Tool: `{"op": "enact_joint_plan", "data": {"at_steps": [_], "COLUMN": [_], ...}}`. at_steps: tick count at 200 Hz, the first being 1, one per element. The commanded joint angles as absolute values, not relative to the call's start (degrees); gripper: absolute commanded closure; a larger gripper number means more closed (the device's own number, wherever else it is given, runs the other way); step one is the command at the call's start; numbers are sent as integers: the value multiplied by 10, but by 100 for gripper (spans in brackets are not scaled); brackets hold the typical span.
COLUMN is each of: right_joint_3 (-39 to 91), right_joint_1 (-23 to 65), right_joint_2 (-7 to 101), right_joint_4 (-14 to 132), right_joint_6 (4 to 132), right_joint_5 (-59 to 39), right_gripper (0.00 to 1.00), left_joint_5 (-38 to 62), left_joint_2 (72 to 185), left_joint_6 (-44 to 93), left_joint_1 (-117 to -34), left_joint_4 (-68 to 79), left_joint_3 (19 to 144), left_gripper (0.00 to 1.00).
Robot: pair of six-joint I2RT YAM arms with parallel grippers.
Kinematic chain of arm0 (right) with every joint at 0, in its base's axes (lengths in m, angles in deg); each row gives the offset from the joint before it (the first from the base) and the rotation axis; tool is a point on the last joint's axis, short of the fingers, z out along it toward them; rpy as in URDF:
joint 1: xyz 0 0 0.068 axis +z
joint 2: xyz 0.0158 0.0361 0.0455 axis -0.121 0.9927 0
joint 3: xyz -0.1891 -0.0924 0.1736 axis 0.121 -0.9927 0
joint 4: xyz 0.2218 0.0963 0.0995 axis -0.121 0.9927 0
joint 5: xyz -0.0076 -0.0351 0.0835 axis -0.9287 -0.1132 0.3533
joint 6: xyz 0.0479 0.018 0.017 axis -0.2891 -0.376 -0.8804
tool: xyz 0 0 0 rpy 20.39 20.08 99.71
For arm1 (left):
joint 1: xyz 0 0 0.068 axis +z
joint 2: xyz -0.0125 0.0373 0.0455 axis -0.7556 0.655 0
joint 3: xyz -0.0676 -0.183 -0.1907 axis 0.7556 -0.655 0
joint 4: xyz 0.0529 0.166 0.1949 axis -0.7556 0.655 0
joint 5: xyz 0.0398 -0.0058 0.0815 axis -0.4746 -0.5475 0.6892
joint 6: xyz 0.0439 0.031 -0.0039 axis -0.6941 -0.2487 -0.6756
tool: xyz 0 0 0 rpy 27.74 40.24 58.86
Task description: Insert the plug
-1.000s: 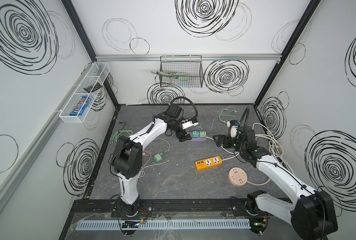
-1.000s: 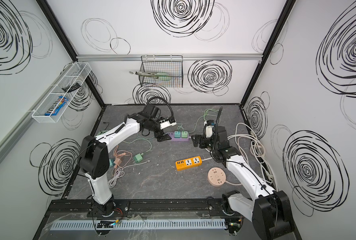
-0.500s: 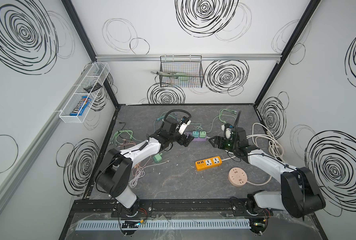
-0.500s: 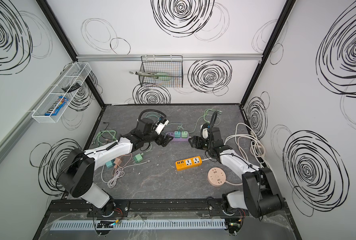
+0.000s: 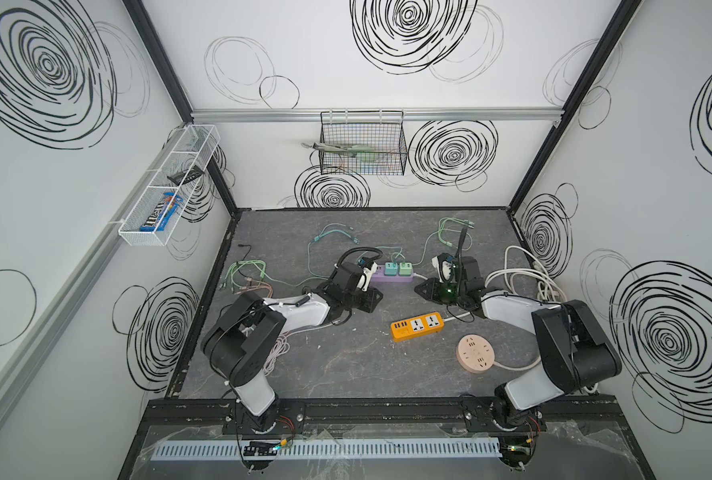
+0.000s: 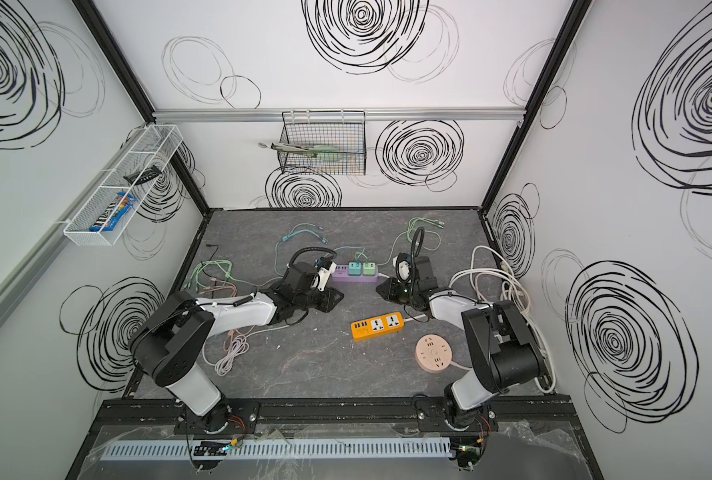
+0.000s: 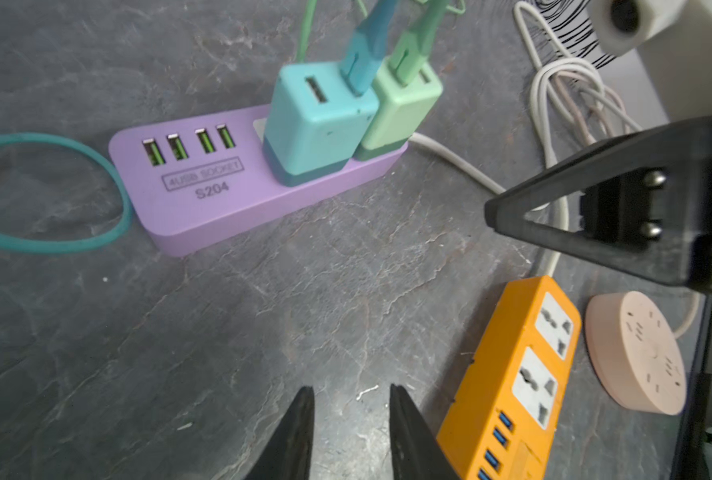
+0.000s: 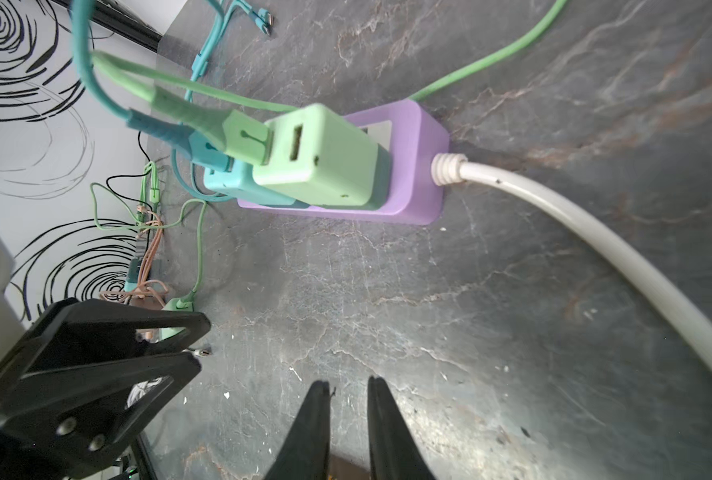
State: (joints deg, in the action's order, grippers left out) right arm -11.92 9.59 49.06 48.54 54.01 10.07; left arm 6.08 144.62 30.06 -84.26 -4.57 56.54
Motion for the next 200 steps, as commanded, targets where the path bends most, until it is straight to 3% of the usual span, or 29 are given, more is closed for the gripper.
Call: {"op": "enact_joint_plan", "data": {"at_steps": [1, 23, 119, 200], "right_joint_3": [-112, -104, -25, 99], "right_joint_1": [94, 94, 92, 81], "right_joint_2": [512, 532, 648, 752], "right_joint_4": [460, 452, 430, 451], "right_joint_6": [544, 544, 527, 524], "right_joint_5": [123, 115, 96, 93], "right_gripper": [88, 100, 100, 85], "left_joint_5": [69, 68, 37, 62], "left_joint_2": [1464, 1490, 1578, 1677], "left_joint_6": [323, 323, 339, 305], "left_joint_1": [-837, -826, -774, -749], "left_joint_4": [-97, -108, -116, -39], "left_joint_3": [562, 574, 646, 794], "left_gripper": [70, 70, 68, 66]}}
